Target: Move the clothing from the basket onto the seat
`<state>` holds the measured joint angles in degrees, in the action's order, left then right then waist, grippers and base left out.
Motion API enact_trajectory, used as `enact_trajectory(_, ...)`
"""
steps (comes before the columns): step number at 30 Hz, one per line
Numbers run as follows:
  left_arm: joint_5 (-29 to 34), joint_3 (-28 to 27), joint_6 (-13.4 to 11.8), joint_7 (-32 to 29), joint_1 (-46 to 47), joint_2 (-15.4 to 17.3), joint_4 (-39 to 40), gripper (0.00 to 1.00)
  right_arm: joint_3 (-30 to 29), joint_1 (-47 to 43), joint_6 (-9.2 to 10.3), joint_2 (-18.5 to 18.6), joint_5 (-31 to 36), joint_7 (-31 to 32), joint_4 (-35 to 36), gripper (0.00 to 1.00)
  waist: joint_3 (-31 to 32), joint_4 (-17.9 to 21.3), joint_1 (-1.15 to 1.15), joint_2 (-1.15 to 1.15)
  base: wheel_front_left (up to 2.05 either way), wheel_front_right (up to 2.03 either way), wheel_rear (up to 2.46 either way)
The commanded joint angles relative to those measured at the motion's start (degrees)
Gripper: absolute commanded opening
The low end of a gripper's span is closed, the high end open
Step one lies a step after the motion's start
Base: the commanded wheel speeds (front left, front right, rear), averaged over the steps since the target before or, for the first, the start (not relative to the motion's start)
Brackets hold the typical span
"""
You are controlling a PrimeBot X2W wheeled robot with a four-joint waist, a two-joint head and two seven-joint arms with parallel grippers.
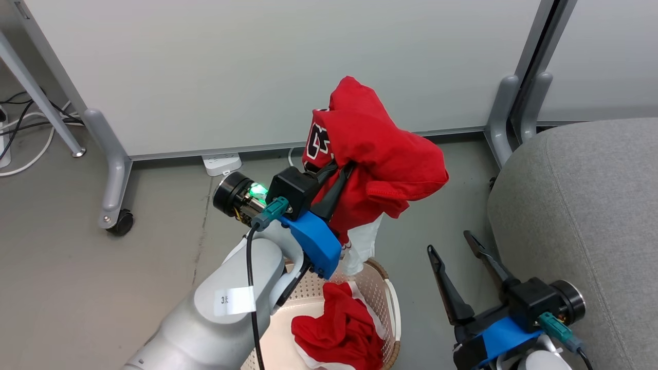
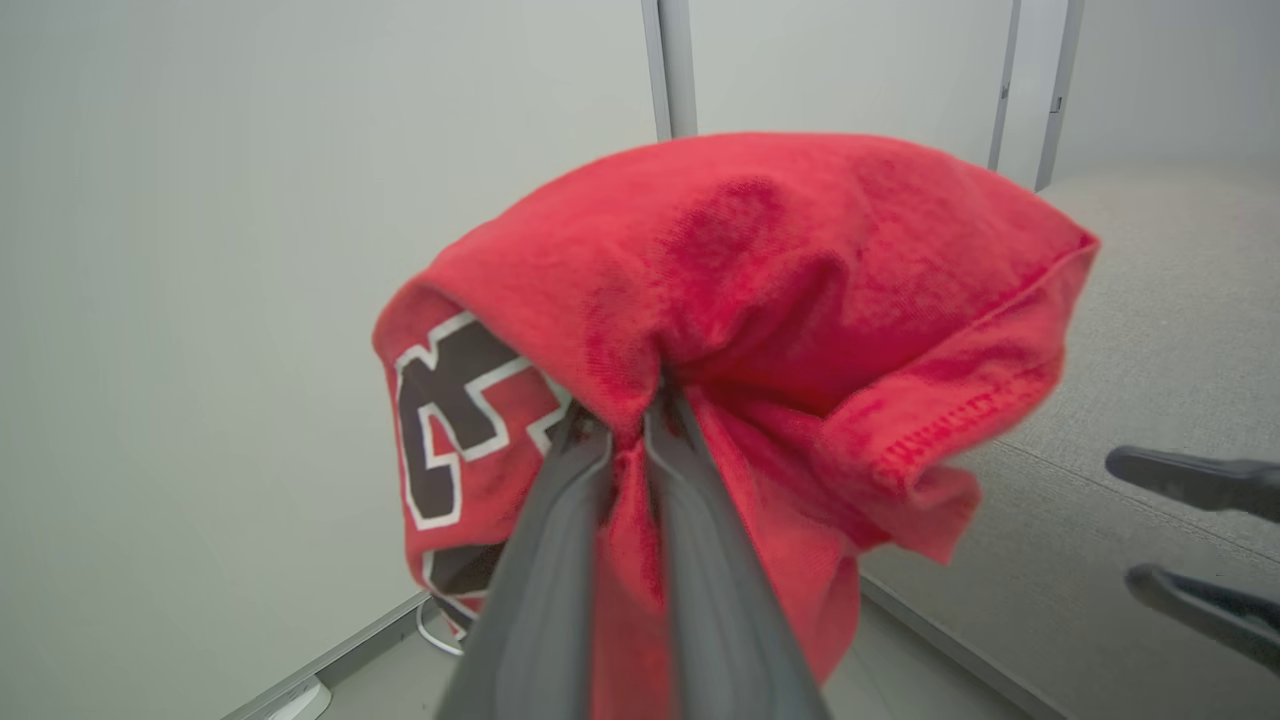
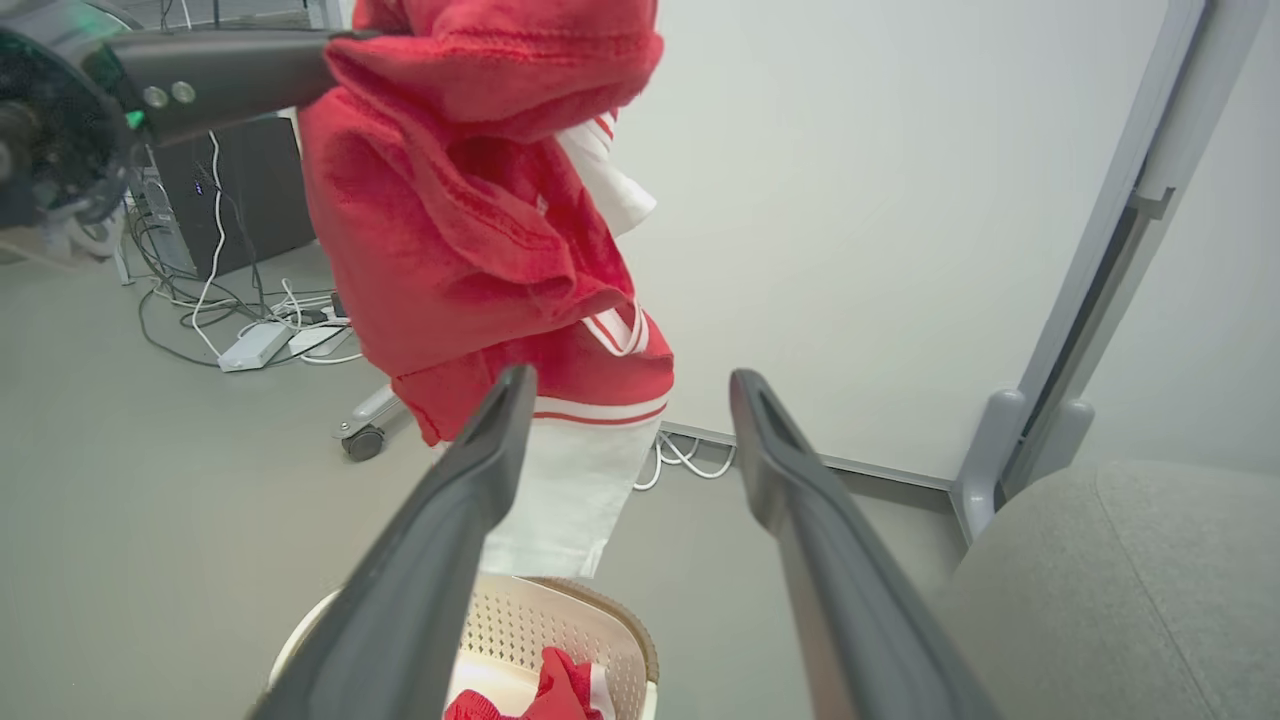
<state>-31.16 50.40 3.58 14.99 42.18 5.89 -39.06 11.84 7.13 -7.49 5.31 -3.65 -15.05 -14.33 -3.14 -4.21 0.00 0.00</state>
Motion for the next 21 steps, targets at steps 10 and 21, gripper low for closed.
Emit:
enact_trajectory(10,0.77,-0.40,0.47,0.29,1.70,-0.64,-0.18,0.00,6.87,5.06,-0.01,-0.08,-0.71,-0.21,-3.06,1.00,-1.64,-1.02,0.00,0.00,0.00,0.00,0.00)
enact_trajectory(21,1.22,0.66,0.81,0.29,4.36,-2.07,0.38,0.00,11.87,13.82,-0.01,-0.75,1.45,-0.20,-11.44,1.00,-4.22,-3.19,0.00,0.00,0.00,0.00,0.00)
